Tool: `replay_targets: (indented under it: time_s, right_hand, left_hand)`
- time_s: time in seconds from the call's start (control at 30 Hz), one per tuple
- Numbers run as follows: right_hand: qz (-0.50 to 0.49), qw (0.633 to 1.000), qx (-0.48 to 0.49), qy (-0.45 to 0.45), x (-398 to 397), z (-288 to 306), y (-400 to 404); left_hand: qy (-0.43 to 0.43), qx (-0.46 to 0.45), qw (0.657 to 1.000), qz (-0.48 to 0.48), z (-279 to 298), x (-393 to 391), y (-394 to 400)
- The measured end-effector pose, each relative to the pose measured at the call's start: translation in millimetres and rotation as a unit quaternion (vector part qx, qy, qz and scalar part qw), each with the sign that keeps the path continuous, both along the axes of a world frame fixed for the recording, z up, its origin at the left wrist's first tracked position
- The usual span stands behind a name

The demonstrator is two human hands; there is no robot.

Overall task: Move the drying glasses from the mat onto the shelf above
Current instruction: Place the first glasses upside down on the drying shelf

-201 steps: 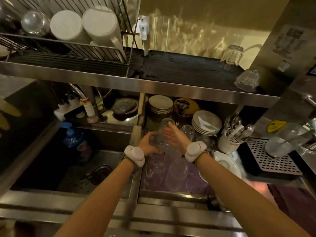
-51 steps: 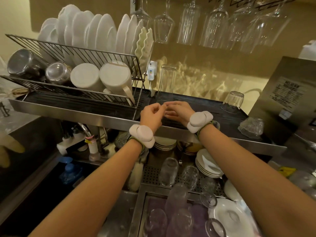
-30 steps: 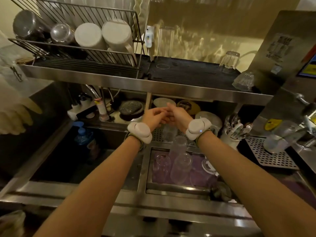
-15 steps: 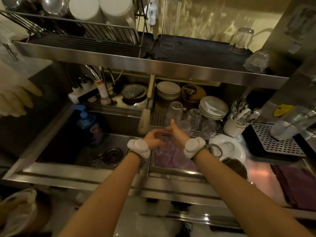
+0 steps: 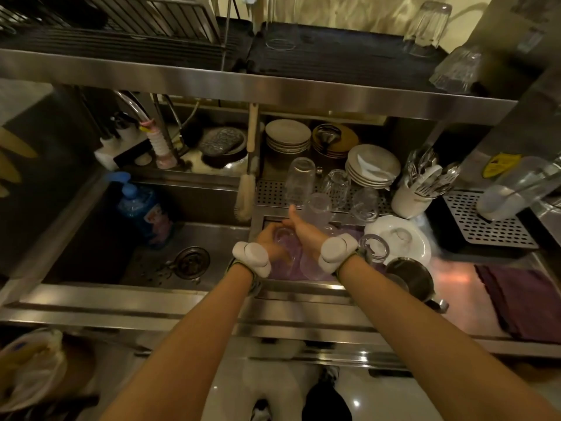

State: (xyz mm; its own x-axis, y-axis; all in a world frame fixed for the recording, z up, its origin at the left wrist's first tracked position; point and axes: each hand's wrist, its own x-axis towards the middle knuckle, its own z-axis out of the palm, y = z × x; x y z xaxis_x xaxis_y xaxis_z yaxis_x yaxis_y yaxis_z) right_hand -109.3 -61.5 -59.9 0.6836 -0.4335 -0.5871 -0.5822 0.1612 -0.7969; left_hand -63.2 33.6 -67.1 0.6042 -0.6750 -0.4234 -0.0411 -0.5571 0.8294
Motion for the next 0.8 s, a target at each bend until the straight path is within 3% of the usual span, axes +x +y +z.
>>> replay_targets:
  time_s: [0.27,0.43,0.63,0.8]
  right_hand:
    - [0.063,0.997,-0.032,-0.001,2.2,8.0,-4.7]
    - [0.115,0.992,-0.030,-0.051,-2.4,26.3,-6.3]
    - [0.113,0.988,-0.026,-0.106,-10.1,61.6,-9.8]
    - [0.139,0.975,-0.024,-0.171,-11.5,88.4,-19.8]
  left_hand:
    - [0.008,-0.013,1.000,0.013,7.4,3.9,1.3]
    - [-0.019,-0.015,1.000,0.010,27.2,14.4,-2.7]
    - [-0.030,-0.114,0.989,0.089,60.2,24.8,-2.5]
    - [-0.118,-0.156,0.977,0.090,98.8,37.8,-4.9]
